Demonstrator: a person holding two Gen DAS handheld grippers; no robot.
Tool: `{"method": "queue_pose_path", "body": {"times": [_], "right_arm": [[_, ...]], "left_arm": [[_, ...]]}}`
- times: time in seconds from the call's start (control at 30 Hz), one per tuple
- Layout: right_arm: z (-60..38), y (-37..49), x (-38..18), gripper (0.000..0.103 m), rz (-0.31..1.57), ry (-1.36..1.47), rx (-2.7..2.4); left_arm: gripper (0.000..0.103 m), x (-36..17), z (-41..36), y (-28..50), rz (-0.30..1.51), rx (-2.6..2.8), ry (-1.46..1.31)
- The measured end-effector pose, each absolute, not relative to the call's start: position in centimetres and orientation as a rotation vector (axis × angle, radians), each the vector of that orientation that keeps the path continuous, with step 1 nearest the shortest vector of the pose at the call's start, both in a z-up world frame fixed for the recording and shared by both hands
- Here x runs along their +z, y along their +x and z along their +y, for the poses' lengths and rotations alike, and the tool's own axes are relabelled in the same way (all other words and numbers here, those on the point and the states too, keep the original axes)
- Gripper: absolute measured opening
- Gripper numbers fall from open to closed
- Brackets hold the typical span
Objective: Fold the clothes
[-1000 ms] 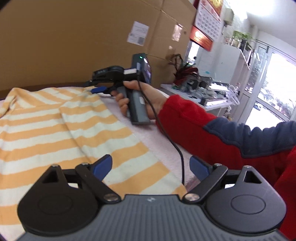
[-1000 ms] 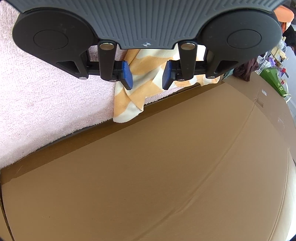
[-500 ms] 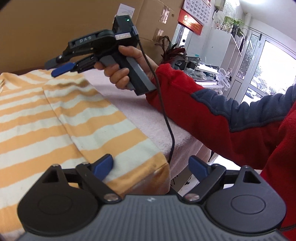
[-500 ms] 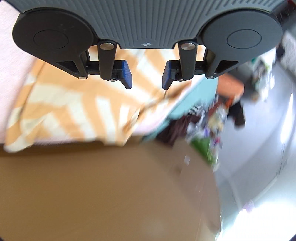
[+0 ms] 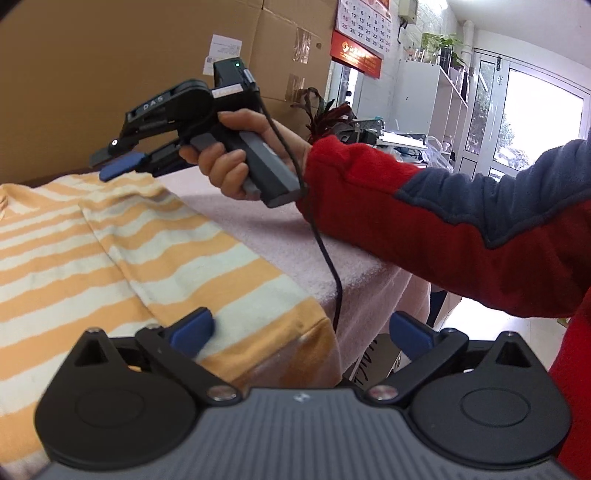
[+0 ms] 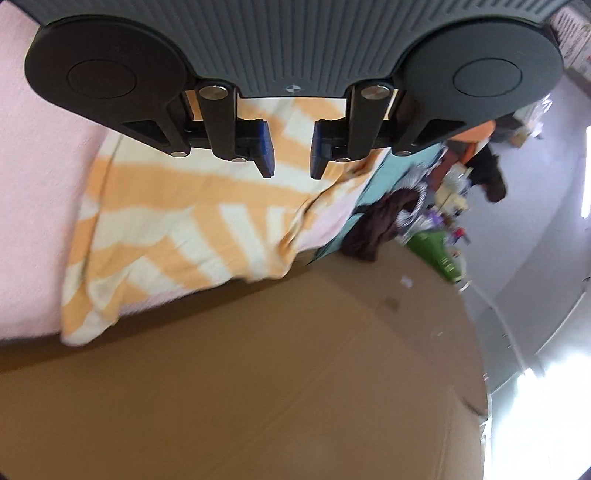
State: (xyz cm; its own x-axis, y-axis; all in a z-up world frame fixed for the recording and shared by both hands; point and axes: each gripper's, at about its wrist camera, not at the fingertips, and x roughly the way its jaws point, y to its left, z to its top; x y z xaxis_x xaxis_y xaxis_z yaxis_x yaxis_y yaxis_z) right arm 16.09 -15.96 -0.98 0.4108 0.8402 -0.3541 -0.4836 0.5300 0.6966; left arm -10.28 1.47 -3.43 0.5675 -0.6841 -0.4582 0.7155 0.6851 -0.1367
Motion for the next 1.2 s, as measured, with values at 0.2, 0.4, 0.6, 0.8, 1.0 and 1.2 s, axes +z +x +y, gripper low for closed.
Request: {"method": "queue_pose_path", "body": {"times": [0.2,0.4,0.6,0.8,1.0,1.2], "right_arm": [[-14.6,13.1,-2.3,0.040,0.740,0.395,0.889],[-18.0,13.9,-2.3,0.035,0.698,0.539,0.791],[-14.9,11.9,-1.6,0.059,0.743,0.395,1.055],[-16.7,13.0,-2.0,0.055,0.688,0.398,0.858],[-18.3,13.2,-2.0,0.066,0.657,0.464,0.828],[-18.1,13.2,-2.1,0.067,0.653,0.451,0.830]], "left_arm": [[0.102,-3.9,1.8,-10.6,0.478,-0.822,0.059],[0.094,-3.7,1.5,-12.0,0.433,-0.834,0.097],[0.091,-4.1,1.1,-12.0,0.450,-0.880,0.073],[0.072,-4.8,1.0,-12.6,0.436,-0.873,0.065],[0.007,-3.8,1.7,-13.4,0.370,-0.808,0.110],[0.000,-3.5,4.1,-11.7,0.384,-0.710,0.037]]}}
